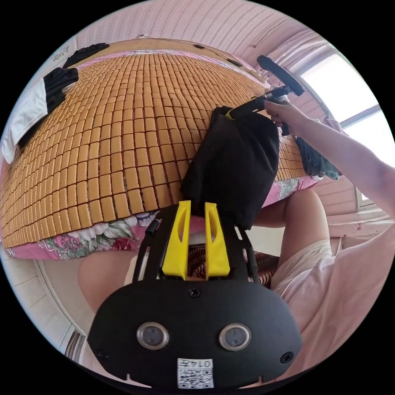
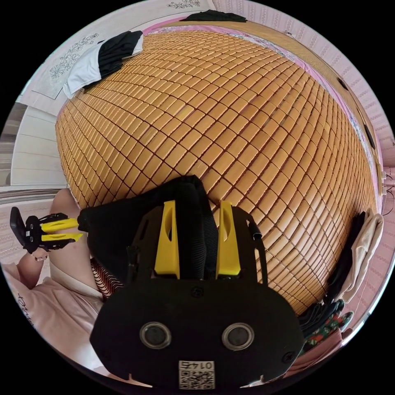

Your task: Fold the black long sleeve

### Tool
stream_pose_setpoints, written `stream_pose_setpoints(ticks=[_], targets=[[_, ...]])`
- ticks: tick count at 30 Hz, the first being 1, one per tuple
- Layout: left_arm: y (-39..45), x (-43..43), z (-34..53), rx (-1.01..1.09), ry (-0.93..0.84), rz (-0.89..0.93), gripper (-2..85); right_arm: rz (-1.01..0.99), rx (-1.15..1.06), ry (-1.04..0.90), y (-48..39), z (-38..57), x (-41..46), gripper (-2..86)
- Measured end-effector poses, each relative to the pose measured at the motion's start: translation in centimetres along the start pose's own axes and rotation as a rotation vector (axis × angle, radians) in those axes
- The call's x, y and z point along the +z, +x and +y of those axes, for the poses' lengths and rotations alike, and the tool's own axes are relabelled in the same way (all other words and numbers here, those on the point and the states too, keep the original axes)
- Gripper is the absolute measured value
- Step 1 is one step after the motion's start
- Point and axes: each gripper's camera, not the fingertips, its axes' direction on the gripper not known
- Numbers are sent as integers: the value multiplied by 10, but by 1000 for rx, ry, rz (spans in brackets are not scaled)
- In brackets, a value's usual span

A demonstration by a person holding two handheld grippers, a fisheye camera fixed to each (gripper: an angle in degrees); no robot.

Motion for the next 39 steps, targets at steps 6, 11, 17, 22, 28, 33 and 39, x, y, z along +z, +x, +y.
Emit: stream_pose_setpoints(ticks=[6,11,17,22,28,33,39], targets=[[-4,0,-18,-66,33,24,130,4,4,38,7,26,-2,122],[17,22,-33,16,-60,-109,79,5,-63,31,4,56,-4,70],[29,4,-22,57,-2,-69,10,-102,32,283,32,142,-47,51],[56,-37,-16,135,106,-53,-1,-147,72,522,52,245,-94,34],[109,-66,-38,278,166,-124,-8,-141,157,718,89,347,-130,16],[159,-83,-86,427,242,-85,-9,-60,186,802,134,395,-154,13],[157,-50,-107,370,99,-100,-8,-169,166,653,185,364,-130,16]])
